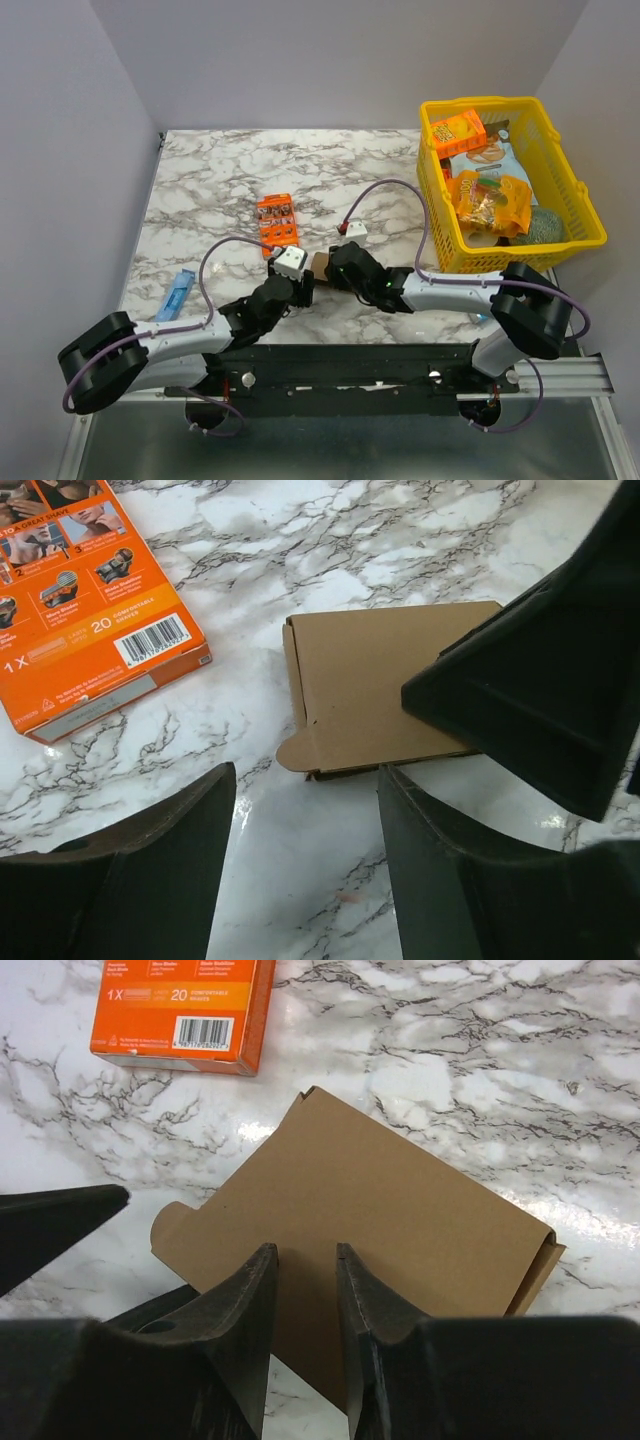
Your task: Fold the paper box
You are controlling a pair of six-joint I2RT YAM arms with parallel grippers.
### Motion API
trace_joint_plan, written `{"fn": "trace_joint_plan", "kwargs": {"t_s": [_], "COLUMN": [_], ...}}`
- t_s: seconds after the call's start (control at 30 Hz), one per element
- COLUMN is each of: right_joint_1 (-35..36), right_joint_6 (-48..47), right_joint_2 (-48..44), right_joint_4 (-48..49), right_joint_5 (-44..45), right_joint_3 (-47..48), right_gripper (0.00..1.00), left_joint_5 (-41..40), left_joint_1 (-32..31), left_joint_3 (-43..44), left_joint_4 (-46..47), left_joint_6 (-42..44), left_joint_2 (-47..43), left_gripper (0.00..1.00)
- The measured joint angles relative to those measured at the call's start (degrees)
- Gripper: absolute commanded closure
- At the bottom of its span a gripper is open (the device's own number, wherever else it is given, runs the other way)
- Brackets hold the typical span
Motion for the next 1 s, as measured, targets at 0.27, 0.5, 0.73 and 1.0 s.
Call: {"fn": "trace_joint_plan", "kwargs": {"t_s": [0.27,0.5,0.73,1.0], "right_joint_1": [-0.26,-0.28,-0.26,-0.28], "right_joint_6": [1.16,1.27,1.68,1.75], "right_joint_2": [1.68,2.21,2.25,2.58], "right_joint_4": [1.73,3.23,3.8,3.89], "right_joint_5": [-0.04,0.0,0.04,0.04], "right_joint_3": [-0.66,-1.4,-1.73,-1.75], "right_gripper": [0.64,0.64,0.63,0.63], "left_joint_5": [6.21,16.24,25.31,33.2], "left_joint_1": [-0.02,7.48,17.38,18.05], "left_joint_3": [-2.21,4.55,6.93,7.34], "left_joint_4": [-8.37,-13.84,-10.88,-6.6], "left_joint_6": [-2.6,-6.21,-9.27,-11.21], "left_joint_2": [-15.15,-10.01,-0.22,6.84], "left_gripper": [0.11,0.16,0.34,0.38]}}
